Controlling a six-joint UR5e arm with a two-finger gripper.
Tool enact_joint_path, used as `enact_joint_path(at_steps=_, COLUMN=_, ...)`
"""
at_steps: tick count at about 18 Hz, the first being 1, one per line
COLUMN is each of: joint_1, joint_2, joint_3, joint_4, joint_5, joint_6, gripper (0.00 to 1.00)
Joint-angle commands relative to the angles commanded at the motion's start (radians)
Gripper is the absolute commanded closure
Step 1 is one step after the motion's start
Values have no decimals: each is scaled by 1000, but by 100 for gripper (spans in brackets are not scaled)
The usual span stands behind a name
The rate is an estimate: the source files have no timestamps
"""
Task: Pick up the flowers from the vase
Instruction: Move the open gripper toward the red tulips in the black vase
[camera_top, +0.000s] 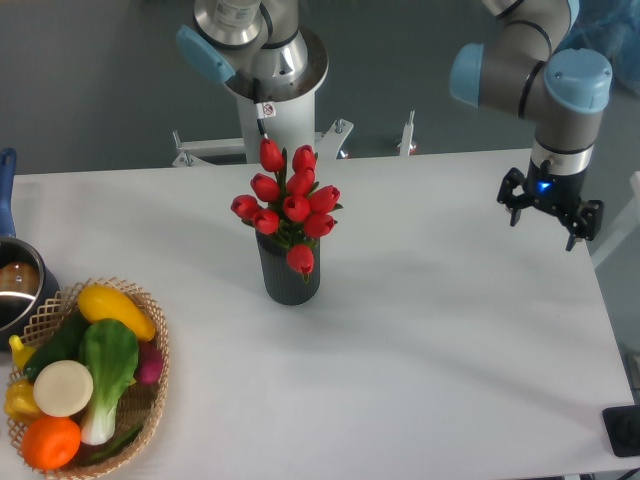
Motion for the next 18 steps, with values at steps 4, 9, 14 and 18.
enact_joint_path(at_steps=4, joint_1=17, joint_2=115, joint_3=-138, joint_4=8, joint_5=-143, joint_6=0, gripper=0)
enact_joint_path(at_steps=9, joint_1=-1, joint_2=273, joint_3=-259, joint_4=5, joint_5=-209, joint_6=-11, gripper=0)
enact_joint_path(at_steps=14, joint_1=-14, joint_2=426, joint_3=-347, joint_4=3, joint_5=-420, joint_6=-74, gripper=0)
enact_joint_path(at_steps=18, joint_1=-8, joint_2=459, joint_3=-407, joint_4=5, joint_5=-531, joint_6=-74, gripper=0)
